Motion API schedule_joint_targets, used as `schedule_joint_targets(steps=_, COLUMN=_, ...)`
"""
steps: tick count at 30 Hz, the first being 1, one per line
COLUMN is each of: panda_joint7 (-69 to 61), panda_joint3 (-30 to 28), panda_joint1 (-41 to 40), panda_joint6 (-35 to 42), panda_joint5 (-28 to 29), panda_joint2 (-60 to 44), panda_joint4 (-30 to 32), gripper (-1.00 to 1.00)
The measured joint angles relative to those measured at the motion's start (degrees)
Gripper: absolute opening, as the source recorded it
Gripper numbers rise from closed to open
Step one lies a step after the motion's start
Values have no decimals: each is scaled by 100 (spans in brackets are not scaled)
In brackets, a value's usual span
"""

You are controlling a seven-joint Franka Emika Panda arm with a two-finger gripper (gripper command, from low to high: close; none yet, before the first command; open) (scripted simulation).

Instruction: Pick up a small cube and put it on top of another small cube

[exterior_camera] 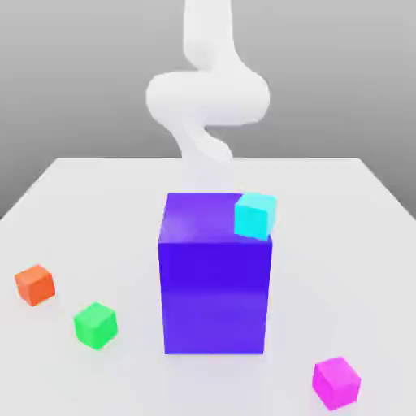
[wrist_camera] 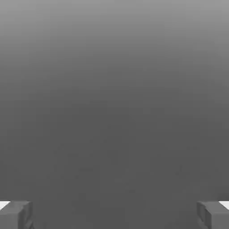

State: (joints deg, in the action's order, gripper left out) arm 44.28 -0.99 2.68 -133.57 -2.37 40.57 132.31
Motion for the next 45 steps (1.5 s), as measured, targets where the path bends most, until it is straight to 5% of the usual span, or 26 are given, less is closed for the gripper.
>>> schedule_joint_targets(steps=16, panda_joint7=-651, panda_joint3=196, panda_joint1=1121, panda_joint6=-1147, panda_joint5=-1043, panda_joint2=-3379, panda_joint4=338, gripper=0)
schedule_joint_targets(steps=32, panda_joint7=315, panda_joint3=80, panda_joint1=2006, panda_joint6=-2831, panda_joint5=221, panda_joint2=-6534, panda_joint4=471, gripper=0)
schedule_joint_targets(steps=33, panda_joint7=315, panda_joint3=78, panda_joint1=2009, panda_joint6=-2933, panda_joint5=218, panda_joint2=-6666, panda_joint4=446, gripper=-100)
schedule_joint_targets(steps=40, panda_joint7=325, panda_joint3=82, panda_joint1=2006, panda_joint6=-2927, panda_joint5=231, panda_joint2=-6657, panda_joint4=448, gripper=-100)
schedule_joint_targets(steps=45, panda_joint7=276, panda_joint3=62, panda_joint1=1993, panda_joint6=-2179, panda_joint5=228, panda_joint2=-5832, panda_joint4=545, gripper=-100)
